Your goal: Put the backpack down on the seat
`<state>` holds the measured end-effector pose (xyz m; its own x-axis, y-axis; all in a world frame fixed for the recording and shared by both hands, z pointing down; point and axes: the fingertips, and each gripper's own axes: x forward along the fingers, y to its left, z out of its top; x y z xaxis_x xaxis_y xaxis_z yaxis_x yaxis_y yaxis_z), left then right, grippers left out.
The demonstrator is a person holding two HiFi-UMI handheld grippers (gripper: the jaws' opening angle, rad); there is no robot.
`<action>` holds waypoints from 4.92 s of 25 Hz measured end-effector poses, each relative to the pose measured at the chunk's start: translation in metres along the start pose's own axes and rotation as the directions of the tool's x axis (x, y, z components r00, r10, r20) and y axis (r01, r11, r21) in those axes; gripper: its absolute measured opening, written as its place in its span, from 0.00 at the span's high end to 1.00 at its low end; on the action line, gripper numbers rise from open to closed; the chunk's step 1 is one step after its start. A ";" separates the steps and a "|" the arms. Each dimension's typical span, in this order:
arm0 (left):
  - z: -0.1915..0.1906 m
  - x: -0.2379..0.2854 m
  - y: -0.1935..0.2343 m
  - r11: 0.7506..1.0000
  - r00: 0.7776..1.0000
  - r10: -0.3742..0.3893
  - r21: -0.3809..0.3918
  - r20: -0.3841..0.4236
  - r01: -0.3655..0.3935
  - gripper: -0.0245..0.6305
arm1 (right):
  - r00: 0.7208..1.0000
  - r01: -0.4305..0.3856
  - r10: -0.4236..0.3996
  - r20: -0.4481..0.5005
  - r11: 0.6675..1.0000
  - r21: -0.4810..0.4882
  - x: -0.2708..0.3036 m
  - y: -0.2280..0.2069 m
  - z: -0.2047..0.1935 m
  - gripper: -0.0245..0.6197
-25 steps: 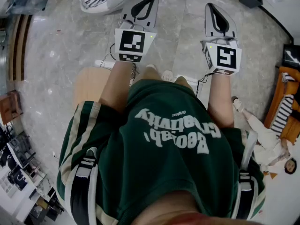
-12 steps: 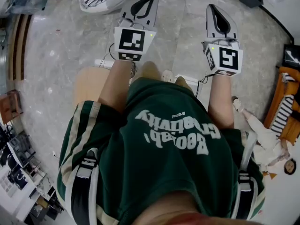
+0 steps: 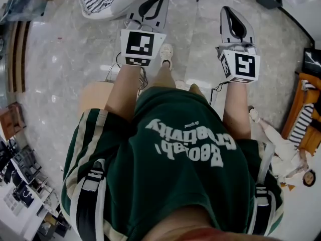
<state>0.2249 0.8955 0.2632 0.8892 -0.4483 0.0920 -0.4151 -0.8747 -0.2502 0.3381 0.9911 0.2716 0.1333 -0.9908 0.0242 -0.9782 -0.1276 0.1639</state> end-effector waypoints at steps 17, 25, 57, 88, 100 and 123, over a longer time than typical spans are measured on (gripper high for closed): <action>-0.018 0.195 0.195 0.994 0.994 -0.107 0.004 0.028 0.107 0.93 | 0.996 0.085 -0.085 -0.028 0.996 0.001 0.263 -0.047 0.014 0.91; -0.031 0.253 0.222 0.992 0.991 -0.129 0.004 0.018 0.129 0.93 | 0.994 0.100 -0.099 -0.050 0.995 0.017 0.320 -0.075 -0.001 0.91; -0.081 0.655 0.370 0.995 0.992 -0.098 -0.009 -0.084 0.097 0.93 | 0.995 0.078 -0.073 -0.071 0.994 0.076 0.670 -0.333 -0.076 0.91; -0.276 0.935 0.430 0.761 0.708 -0.649 -0.247 -0.279 0.600 0.53 | 0.832 0.387 -0.172 -0.528 0.862 0.328 0.873 -0.428 -0.289 0.52; -0.343 0.982 0.373 0.648 0.523 -0.758 -0.363 -0.389 0.670 0.51 | 0.847 0.316 0.047 -0.529 0.756 0.573 0.906 -0.440 -0.379 0.51; -0.318 0.971 0.351 0.568 0.497 -0.817 -0.258 -0.293 0.782 0.86 | 0.894 0.014 0.200 -0.400 0.881 0.472 0.926 -0.399 -0.335 0.87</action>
<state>0.8818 0.0949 0.5714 0.7246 0.4377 0.5324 0.4096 -0.8947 0.1782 0.9050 0.1400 0.5593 -0.0132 -0.8935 0.4489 -0.9356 -0.1474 -0.3207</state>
